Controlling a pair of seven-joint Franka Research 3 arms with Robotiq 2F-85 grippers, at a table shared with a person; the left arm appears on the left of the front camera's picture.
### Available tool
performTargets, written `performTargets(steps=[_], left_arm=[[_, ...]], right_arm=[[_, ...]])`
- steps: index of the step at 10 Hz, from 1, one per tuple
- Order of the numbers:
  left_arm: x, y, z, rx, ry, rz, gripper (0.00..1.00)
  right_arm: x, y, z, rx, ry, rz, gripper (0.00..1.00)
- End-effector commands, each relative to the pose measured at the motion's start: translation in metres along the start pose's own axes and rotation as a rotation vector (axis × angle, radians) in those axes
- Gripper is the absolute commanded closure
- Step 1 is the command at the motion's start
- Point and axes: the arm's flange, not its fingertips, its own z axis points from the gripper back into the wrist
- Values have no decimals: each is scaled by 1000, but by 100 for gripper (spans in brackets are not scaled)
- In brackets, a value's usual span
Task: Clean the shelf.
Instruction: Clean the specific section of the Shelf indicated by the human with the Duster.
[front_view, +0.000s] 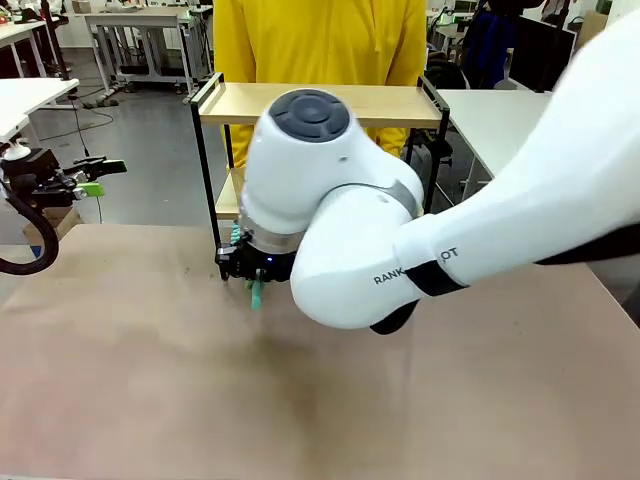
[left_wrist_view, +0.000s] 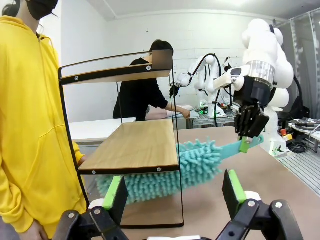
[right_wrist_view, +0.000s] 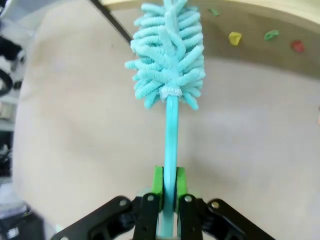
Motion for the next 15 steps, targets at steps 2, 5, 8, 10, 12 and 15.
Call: performTargets(steps=[2,5,8,10,12,15], left_arm=[[4,0,0,0,5,-8,0],[4,0,0,0,5,-8,0],[4,0,0,0,5,-8,0],[4,0,0,0,5,-8,0],[4,0,0,0,5,-8,0],[4,0,0,0,5,-8,0]], right_arm=[[10,55,-55,-48,-35,-13,87],[19,45,-85,-65,12,-45,87],[21,23,-93,-76,157,-37,87],[16,28,-102,-82,84,-60,87],[16,28,-102,-82,84,-60,87],[33,-13,-85,-80,152,-115,87]])
